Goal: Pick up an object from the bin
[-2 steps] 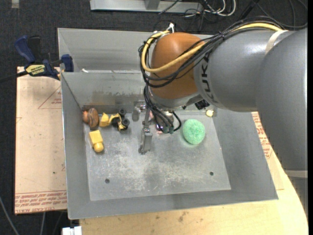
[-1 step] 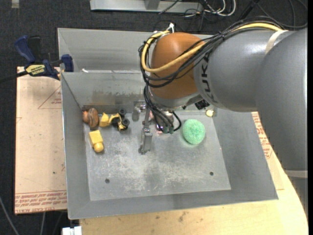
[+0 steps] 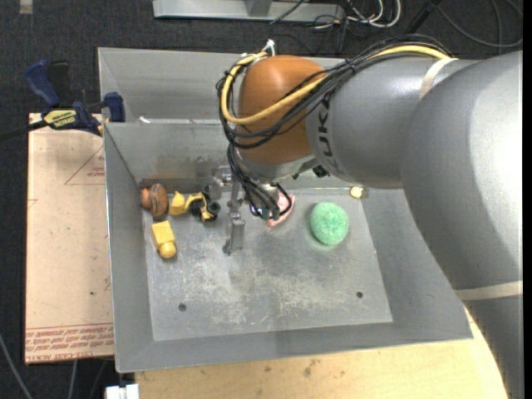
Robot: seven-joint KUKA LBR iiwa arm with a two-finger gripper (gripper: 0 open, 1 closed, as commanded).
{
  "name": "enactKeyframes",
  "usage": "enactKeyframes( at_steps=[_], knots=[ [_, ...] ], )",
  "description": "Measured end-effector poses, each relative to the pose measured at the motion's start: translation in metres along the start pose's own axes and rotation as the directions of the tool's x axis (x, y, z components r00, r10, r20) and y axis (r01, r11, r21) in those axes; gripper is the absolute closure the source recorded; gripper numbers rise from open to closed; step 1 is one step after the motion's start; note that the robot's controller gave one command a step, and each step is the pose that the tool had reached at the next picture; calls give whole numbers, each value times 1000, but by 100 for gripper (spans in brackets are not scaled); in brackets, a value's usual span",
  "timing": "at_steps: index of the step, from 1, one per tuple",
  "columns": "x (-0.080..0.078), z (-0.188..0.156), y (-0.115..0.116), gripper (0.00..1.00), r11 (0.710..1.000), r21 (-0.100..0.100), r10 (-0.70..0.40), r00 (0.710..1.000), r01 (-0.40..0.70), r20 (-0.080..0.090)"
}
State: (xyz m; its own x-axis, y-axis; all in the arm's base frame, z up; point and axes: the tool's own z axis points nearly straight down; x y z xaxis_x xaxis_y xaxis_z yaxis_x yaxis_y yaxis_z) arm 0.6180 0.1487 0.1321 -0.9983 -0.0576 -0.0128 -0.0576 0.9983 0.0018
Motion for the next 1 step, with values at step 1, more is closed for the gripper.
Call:
enactKeyframes(
  at_steps=[1],
  knots=[
    [-34,48,24,0,997,-1,-82,997,82,-1]
  ],
)
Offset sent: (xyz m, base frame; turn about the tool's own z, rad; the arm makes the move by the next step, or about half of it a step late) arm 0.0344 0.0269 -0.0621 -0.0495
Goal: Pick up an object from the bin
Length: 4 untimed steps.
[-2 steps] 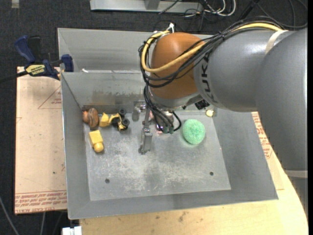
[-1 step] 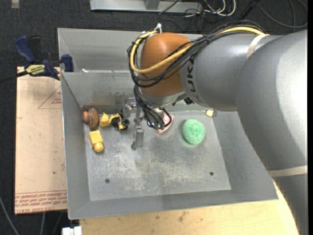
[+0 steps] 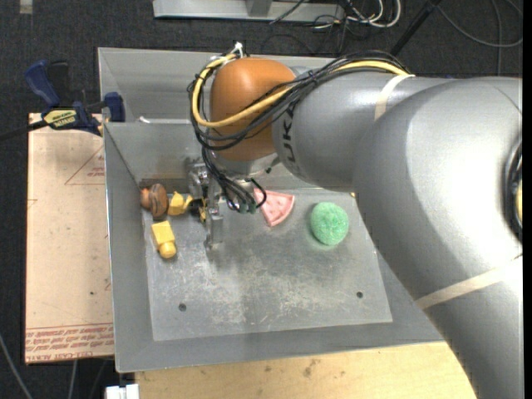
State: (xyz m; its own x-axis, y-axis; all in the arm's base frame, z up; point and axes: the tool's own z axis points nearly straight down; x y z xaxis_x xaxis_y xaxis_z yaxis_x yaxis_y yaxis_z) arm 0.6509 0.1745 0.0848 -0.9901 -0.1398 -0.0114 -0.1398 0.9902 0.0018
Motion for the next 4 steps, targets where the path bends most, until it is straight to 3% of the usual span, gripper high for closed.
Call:
enactKeyframes(
  at_steps=[1,2,3,4],
  knots=[
    [-18,23,12,100,1000,-11,11,1000,-11,6],
    [-11,20,7,100,1000,-4,19,1000,-19,1],
    [-3,-24,5,100,1000,1,14,1000,-14,-16],
    [27,-118,-35,100,1000,1,-11,1000,11,-9]
  ],
)
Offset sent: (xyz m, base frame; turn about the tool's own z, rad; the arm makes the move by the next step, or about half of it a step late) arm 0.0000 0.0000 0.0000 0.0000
